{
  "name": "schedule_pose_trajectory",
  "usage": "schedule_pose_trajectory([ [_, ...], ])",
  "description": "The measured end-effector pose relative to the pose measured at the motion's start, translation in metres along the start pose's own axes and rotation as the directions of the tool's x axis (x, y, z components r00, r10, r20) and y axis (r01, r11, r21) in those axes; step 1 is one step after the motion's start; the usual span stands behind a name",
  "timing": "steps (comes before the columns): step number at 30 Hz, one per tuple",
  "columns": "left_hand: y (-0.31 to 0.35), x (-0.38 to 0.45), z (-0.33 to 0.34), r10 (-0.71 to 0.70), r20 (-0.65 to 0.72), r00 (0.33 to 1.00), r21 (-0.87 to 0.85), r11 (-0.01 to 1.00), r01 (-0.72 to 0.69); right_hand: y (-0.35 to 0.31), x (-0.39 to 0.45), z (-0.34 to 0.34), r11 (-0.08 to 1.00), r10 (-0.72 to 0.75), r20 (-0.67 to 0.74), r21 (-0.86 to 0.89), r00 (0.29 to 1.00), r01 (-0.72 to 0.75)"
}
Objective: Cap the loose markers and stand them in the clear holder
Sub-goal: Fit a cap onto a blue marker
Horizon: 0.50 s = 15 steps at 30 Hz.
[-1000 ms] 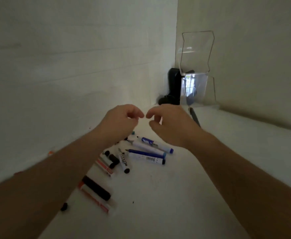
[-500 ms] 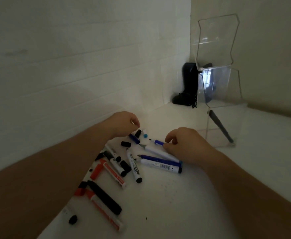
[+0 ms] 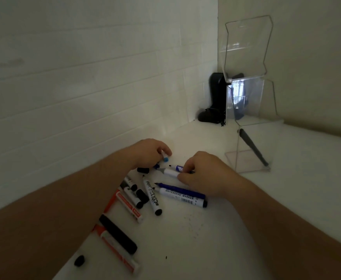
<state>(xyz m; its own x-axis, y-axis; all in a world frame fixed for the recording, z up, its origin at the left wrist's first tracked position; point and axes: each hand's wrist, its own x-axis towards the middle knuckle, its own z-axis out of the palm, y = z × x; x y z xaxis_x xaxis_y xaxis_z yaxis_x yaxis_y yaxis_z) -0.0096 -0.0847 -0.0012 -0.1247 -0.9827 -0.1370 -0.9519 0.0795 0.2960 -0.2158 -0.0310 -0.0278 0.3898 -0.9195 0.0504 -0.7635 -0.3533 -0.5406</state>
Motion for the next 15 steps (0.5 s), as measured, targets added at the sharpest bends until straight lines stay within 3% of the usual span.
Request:
schedule_pose_trajectory([
  [4,-0.001,0.002,0.002,0.016,-0.022,1.000,0.024,1.000,-0.016,0.007,-0.001,-0.012,0.970,0.051,0.056,0.236,0.997,-0.063],
  [7,-0.008,-0.003,-0.004,-0.056,-0.054,0.997,-0.254,0.966,0.040,0.013,-0.004,-0.023,0.944,0.047,0.062,0.324,0.997,-0.065],
  [10,-0.019,-0.013,-0.021,-0.148,-0.186,0.971,-0.501,0.865,0.036,0.018,-0.007,-0.026,0.931,0.060,0.027,0.360,0.998,-0.065],
  [12,-0.019,-0.024,-0.023,-0.227,-0.210,0.951,-0.694,0.720,0.019,0.019,-0.005,-0.022,0.929,0.060,-0.040,0.368,0.997,-0.041],
  [15,-0.005,-0.047,-0.013,-0.266,-0.138,0.954,-0.929,0.370,-0.031,0.016,-0.002,-0.015,0.920,0.048,-0.116,0.392,0.992,0.001],
])
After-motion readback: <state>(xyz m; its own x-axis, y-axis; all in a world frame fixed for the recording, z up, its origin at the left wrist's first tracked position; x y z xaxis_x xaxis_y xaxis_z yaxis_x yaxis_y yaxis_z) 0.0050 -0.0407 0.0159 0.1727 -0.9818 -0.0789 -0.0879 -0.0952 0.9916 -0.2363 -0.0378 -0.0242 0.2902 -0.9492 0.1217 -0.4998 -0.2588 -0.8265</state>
